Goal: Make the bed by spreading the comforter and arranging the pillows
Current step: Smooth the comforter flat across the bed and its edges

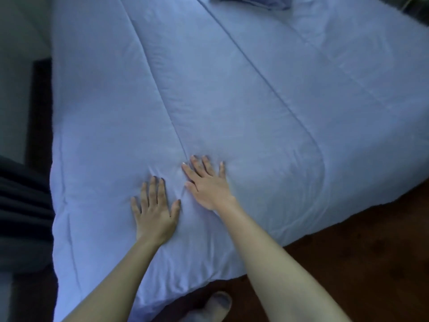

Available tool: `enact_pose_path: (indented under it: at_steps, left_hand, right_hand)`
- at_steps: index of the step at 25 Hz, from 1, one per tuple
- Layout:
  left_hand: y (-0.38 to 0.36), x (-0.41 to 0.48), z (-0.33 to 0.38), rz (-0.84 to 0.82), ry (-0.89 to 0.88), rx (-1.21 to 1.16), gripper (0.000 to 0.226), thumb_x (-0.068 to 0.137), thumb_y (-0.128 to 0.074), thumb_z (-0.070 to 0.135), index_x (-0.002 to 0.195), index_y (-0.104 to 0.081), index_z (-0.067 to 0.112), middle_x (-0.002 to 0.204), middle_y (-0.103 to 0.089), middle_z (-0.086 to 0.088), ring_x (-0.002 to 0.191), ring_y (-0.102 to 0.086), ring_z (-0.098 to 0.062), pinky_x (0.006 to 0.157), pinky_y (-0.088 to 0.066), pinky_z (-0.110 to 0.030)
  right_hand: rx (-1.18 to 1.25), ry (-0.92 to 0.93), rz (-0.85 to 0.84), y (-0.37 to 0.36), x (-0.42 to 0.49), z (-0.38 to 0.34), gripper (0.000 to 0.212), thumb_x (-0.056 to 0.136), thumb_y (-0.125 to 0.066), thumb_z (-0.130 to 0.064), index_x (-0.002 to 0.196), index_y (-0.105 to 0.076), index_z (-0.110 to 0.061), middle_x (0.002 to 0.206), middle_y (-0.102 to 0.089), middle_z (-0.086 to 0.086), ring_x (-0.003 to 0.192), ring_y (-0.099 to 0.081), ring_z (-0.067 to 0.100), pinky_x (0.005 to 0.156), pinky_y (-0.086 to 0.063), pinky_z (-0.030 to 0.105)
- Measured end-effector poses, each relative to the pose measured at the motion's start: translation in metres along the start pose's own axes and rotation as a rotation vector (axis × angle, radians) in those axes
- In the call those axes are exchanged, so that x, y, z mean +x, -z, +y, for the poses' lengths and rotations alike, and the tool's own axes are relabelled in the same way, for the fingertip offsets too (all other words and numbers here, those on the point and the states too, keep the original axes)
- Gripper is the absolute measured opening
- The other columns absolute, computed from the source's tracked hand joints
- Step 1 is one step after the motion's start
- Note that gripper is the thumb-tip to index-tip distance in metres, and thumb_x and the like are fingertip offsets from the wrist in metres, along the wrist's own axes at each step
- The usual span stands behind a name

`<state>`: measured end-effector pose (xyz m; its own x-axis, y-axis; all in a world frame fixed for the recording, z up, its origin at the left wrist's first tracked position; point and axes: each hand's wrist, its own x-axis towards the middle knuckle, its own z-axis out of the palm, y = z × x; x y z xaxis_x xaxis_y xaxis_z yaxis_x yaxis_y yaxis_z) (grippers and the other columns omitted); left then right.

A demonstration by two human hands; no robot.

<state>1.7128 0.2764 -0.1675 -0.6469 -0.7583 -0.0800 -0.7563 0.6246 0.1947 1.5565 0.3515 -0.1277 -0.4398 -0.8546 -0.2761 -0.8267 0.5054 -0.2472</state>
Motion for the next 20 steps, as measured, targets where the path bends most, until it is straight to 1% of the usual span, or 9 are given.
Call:
enact_pose_path:
  at_steps: [3, 5, 7, 10, 13, 15, 17, 19, 20]
  left_hand:
    - [0.000, -0.002, 0.015, 0.073, 0.105, -0.003, 0.080, 0.082, -0.023, 0.055, 0.151, -0.022, 0.015, 0.159, -0.021, -0.005, 0.146, -0.018, -0.028, 0.114, -0.009, -0.057]
    - [-0.003, -0.003, 0.053, 0.162, 0.138, -0.049, 0.074, 0.085, -0.030, 0.045, 0.148, -0.026, 0.008, 0.156, -0.027, -0.011, 0.143, -0.022, -0.031, 0.113, -0.011, -0.056]
    - [-0.004, 0.012, 0.108, 0.176, 0.051, -0.077, 0.069, 0.088, -0.032, 0.042, 0.147, -0.029, 0.007, 0.155, -0.029, -0.013, 0.143, -0.026, -0.032, 0.114, -0.008, -0.051]
    - [-0.006, 0.055, 0.211, 0.173, -0.167, -0.110, 0.064, 0.088, -0.035, 0.043, 0.143, -0.041, 0.009, 0.151, -0.038, -0.011, 0.139, -0.035, -0.033, 0.112, -0.009, -0.048]
    - [-0.014, 0.107, 0.267, 0.007, -0.380, -0.069, 0.066, 0.089, -0.030, 0.048, 0.142, -0.042, 0.012, 0.150, -0.041, -0.007, 0.138, -0.038, -0.029, 0.113, -0.009, -0.047]
    - [-0.021, 0.150, 0.257, -0.026, -0.352, -0.021, 0.070, 0.089, -0.023, 0.053, 0.145, -0.037, 0.014, 0.152, -0.037, -0.005, 0.141, -0.034, -0.025, 0.116, -0.005, -0.047]
    - [-0.019, 0.189, 0.217, 0.025, -0.213, -0.027, 0.072, 0.090, -0.020, 0.056, 0.148, -0.029, 0.016, 0.156, -0.030, -0.004, 0.144, -0.028, -0.024, 0.116, -0.006, -0.048]
    - [-0.013, 0.216, 0.166, 0.063, -0.046, -0.006, 0.071, 0.092, -0.023, 0.056, 0.151, -0.022, 0.017, 0.158, -0.025, -0.005, 0.146, -0.022, -0.026, 0.115, -0.010, -0.051]
    - [-0.010, 0.222, 0.139, 0.065, 0.063, 0.010, 0.071, 0.093, -0.023, 0.057, 0.151, -0.020, 0.017, 0.158, -0.023, -0.006, 0.146, -0.021, -0.028, 0.114, -0.011, -0.055]
  right_hand:
    - [-0.062, -0.025, 0.061, 0.007, 0.007, 0.059, 0.059, 0.094, -0.016, -0.053, 0.151, -0.011, -0.039, 0.162, -0.007, -0.009, 0.149, -0.006, 0.016, 0.116, -0.006, 0.055]
    - [-0.071, -0.168, 0.131, 0.018, 0.009, 0.124, 0.062, 0.090, -0.007, -0.055, 0.151, -0.009, -0.039, 0.162, -0.007, -0.010, 0.149, -0.007, 0.017, 0.116, -0.006, 0.052]
    - [-0.047, -0.303, 0.142, 0.033, 0.011, 0.189, 0.055, 0.097, -0.013, -0.050, 0.151, -0.008, -0.039, 0.162, -0.004, -0.009, 0.149, -0.005, 0.018, 0.117, -0.005, 0.051]
    - [-0.042, -0.479, 0.148, 0.054, 0.001, 0.278, 0.052, 0.101, -0.021, -0.043, 0.151, -0.008, -0.039, 0.162, -0.003, -0.008, 0.149, -0.003, 0.018, 0.117, -0.005, 0.053]
    - [-0.011, -0.647, 0.130, 0.067, -0.019, 0.346, 0.053, 0.100, -0.021, -0.045, 0.150, -0.006, -0.040, 0.162, -0.003, -0.007, 0.149, -0.003, 0.018, 0.115, -0.006, 0.058]
    - [-0.039, -0.793, 0.122, 0.081, -0.023, 0.375, 0.055, 0.098, -0.019, -0.051, 0.151, -0.007, -0.038, 0.162, -0.002, -0.006, 0.149, -0.003, 0.021, 0.112, -0.002, 0.066]
    - [-0.019, -0.942, 0.178, 0.102, -0.006, 0.387, 0.059, 0.098, -0.021, -0.051, 0.152, -0.016, -0.026, 0.162, -0.010, 0.001, 0.149, -0.003, 0.027, 0.109, -0.001, 0.071]
    - [0.078, -0.883, 0.313, 0.121, 0.032, 0.373, 0.057, 0.099, -0.029, -0.042, 0.149, -0.029, -0.014, 0.160, -0.020, 0.008, 0.148, -0.007, 0.030, 0.110, -0.003, 0.071]
    - [0.108, -0.744, 0.349, 0.126, 0.056, 0.356, 0.055, 0.099, -0.031, -0.040, 0.147, -0.032, -0.014, 0.159, -0.022, 0.009, 0.148, -0.010, 0.031, 0.111, -0.006, 0.068]
